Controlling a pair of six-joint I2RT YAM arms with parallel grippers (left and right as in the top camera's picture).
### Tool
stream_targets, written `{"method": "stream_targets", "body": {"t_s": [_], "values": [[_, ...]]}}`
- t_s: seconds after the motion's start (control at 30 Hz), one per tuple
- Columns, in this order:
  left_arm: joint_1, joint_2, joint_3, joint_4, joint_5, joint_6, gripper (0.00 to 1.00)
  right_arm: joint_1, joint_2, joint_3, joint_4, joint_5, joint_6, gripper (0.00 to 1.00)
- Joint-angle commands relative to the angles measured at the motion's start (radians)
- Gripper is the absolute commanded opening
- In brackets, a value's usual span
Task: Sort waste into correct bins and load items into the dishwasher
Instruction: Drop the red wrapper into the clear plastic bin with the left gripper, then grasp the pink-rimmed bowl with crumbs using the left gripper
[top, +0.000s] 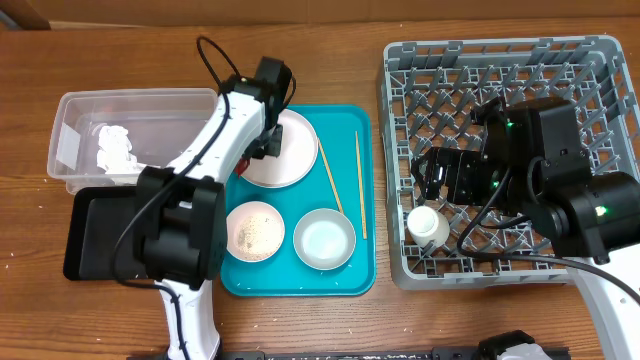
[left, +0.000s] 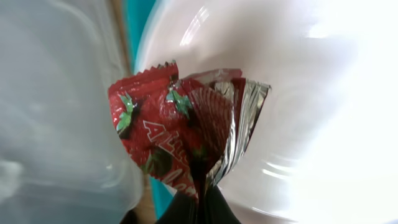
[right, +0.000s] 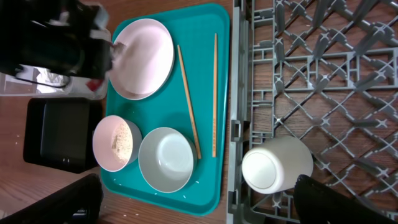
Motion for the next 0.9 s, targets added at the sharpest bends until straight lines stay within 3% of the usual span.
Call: {"method": "stream_targets", "body": {"t_s": [0.0,0.2,0.23,0.27,0.3,0.33,0.53,0.7,0.87], "values": [[0.034,-0.156,0.101,-0.035,-0.005,-0.024,0.04,-0.001,-0.007,0.002,0.007,-0.005,0.001,1.00],[0.237,-0.226,0.097,-0.027,-0.006,-0.065,0.04,-0.001,-0.007,0.002,-0.003,-0.005,0.001,1.00],[0.285,-0.201,0.090,-0.027,0.048,-0.063,0.10,-0.001,-0.007,0.002,-0.003,-0.005,0.001,1.00],[0.306,-0.185,0.087,-0.028,0.070,-0.056,0.27,-0.001,-0.007,0.002,-0.002,-0.005,0.001,1.00],[0.336,-0.156,0.087,-0.032,0.098,-0.037,0.55,-0.001,-0.007,0.002,-0.001,-0.005,0.001,1.00],[0.354,-0.137,0.087,-0.049,0.119,-0.014,0.64,-0.001,-0.007,0.002,-0.002,-0.005,0.001,1.00],[0.320,-0.233,0.097,-0.164,0.226,-0.042,0.69,-0.001,-0.007,0.002,-0.005,-0.005,0.001,1.00],[0.131,-0.426,0.097,-0.285,0.241,-0.082,0.71,-0.001,-0.007,0.002,-0.019,-0.004,0.001,1.00],[-0.121,-0.457,0.003,-0.352,0.168,-0.244,0.69,-0.001,-0.007,0.002,-0.027,-0.005,0.001,1.00]]}}
